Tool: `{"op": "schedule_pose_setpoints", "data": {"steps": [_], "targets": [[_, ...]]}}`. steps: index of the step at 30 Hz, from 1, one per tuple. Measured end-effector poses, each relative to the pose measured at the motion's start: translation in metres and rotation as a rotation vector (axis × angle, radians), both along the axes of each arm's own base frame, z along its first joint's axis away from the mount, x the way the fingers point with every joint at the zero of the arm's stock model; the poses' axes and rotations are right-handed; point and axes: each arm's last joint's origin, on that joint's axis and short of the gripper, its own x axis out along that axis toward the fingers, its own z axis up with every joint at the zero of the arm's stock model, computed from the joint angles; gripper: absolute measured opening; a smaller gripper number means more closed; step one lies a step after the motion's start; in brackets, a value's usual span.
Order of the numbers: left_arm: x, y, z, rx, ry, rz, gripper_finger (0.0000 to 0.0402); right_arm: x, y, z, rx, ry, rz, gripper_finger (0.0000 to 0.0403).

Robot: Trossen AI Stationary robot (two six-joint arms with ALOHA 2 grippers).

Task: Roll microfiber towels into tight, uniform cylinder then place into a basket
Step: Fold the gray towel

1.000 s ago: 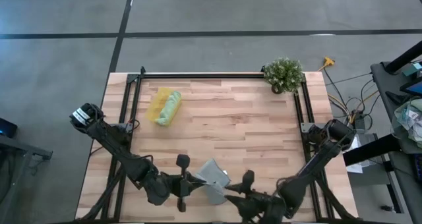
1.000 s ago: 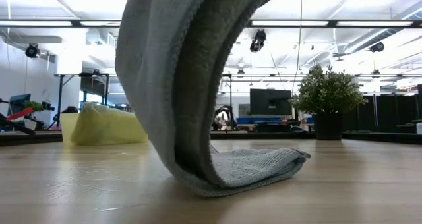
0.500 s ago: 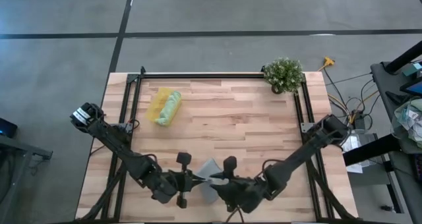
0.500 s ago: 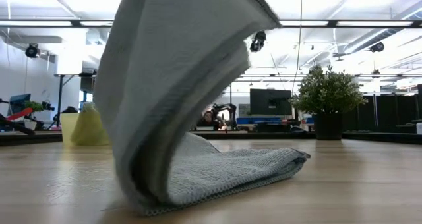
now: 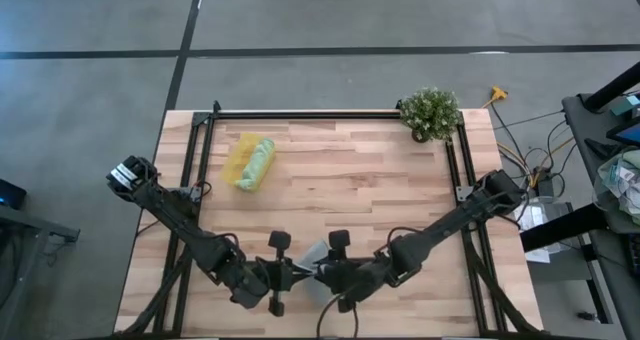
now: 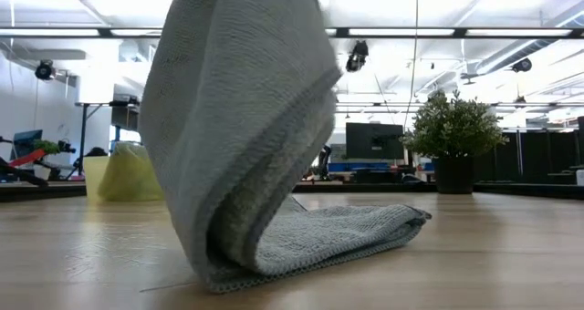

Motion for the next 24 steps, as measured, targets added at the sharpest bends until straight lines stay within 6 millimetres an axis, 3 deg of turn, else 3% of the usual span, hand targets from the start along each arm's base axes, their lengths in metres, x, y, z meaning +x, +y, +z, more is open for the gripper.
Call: {"op": "schedule_pose_setpoints", "data": {"steps": [10,17,24], "targets": [[0.000,0.000,0.001,0.000,0.001,-0.002,0.0000,-0.002,0.001,-0.040,-0.058,0.180,0.051,0.0158],[-0.002,-0.001,-0.001,-0.003,0.021,-0.002,0.0000,-0.012,0.000,-0.048,-0.079,0.288,0.017,0.0123],[-0.005,-0.001,-0.006,0.011,0.047,-0.003,0.0000,-0.024,0.016,-0.049,-0.096,0.304,0.062,0.0076]]}}
